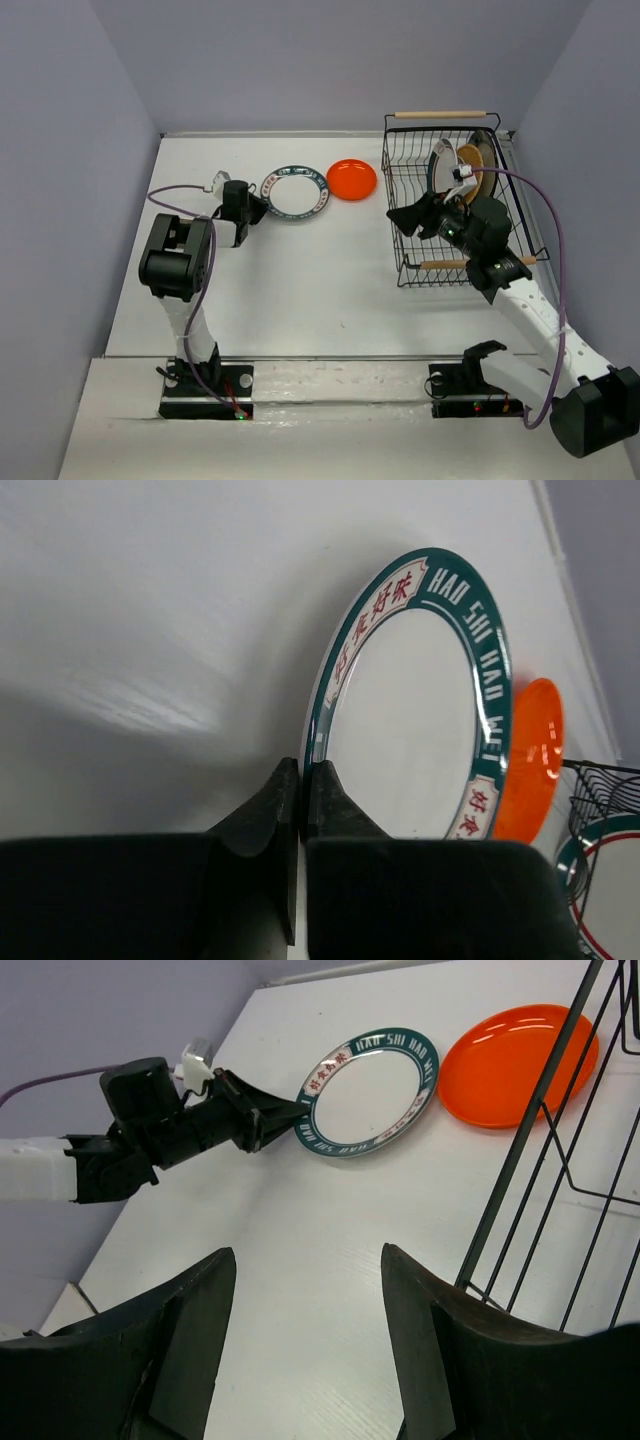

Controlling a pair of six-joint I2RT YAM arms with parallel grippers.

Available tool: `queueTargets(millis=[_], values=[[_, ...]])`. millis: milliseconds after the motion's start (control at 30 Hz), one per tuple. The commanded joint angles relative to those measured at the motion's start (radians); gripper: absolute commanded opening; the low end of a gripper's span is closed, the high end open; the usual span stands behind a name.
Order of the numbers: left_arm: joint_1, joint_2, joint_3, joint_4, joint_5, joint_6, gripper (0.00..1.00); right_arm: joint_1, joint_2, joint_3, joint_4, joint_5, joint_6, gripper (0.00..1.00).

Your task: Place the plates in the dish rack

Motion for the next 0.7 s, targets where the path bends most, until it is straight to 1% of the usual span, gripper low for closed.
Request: queueTargets(millis=[0, 33, 67, 133, 167, 200, 233, 267, 300, 333, 367, 433, 467, 500, 533, 567, 667], values=[[0.013, -0.038, 0.001, 0.026, -0.005, 0.011, 0.06, 0.008, -0.006, 0.004, 0.047, -0.023, 0.005, 0.66], [0.018, -0.087, -0.021, 0.026, -0.012, 0.017, 0.06, 0.008, -0.003, 0.009, 0.045, -0.029, 0.005, 0.66], [0.022, -0.087, -0.044, 0.026, -0.025, 0.024, 0.06, 0.008, -0.001, 0.012, 0.044, -0.037, 0.005, 0.66], [0.027, -0.206, -0.151, 0.052, -0.066, 0.037, 0.06, 0.017, 0.005, 0.018, 0.042, -0.052, 0.003, 0.66], [0.027, -0.302, -0.188, 0.061, -0.092, 0.044, 0.06, 0.017, 0.017, 0.028, 0.044, -0.055, -0.003, 0.67], [0.028, -0.354, -0.263, 0.069, -0.1, 0.047, 0.06, 0.017, 0.026, 0.038, 0.044, -0.06, -0.006, 0.67], [0.027, -0.407, -0.3, 0.076, -0.106, 0.05, 0.06, 0.031, 0.054, 0.047, 0.044, -0.065, -0.008, 0.68], [0.024, -0.511, -0.332, 0.078, -0.109, 0.051, 0.06, 0.046, 0.071, 0.071, 0.045, -0.072, -0.015, 0.7], [0.022, -0.561, -0.399, 0.073, -0.111, 0.054, 0.06, 0.06, 0.091, 0.085, 0.045, -0.072, -0.018, 0.71], [0.019, -0.617, -0.433, 0.067, -0.111, 0.056, 0.06, 0.074, 0.113, 0.1, 0.045, -0.072, -0.026, 0.73], [0.018, -0.721, -0.49, 0.06, -0.105, 0.05, 0.06, 0.11, 0.161, 0.128, 0.044, -0.072, -0.037, 0.76], [0.018, -0.821, -0.533, 0.034, -0.079, 0.06, 0.06, 0.154, 0.21, 0.159, 0.039, -0.069, -0.046, 0.8], [0.016, -0.916, -0.553, -0.011, -0.05, 0.068, 0.06, 0.193, 0.26, 0.186, 0.038, -0.068, -0.055, 0.83], [0.016, -0.96, -0.561, -0.011, -0.03, 0.076, 0.06, 0.213, 0.282, 0.199, 0.038, -0.065, -0.055, 0.85], [0.016, -1.002, -0.564, -0.048, -0.002, 0.085, 0.06, 0.226, 0.307, 0.214, 0.038, -0.063, -0.057, 0.86], [0.016, -1.082, -0.567, -0.062, 0.073, 0.102, 0.06, 0.239, 0.327, 0.225, 0.039, -0.065, -0.054, 0.89], [0.016, -1.219, -0.573, -0.134, 0.177, 0.11, 0.06, 0.267, 0.397, 0.263, 0.042, -0.055, -0.047, 0.92]])
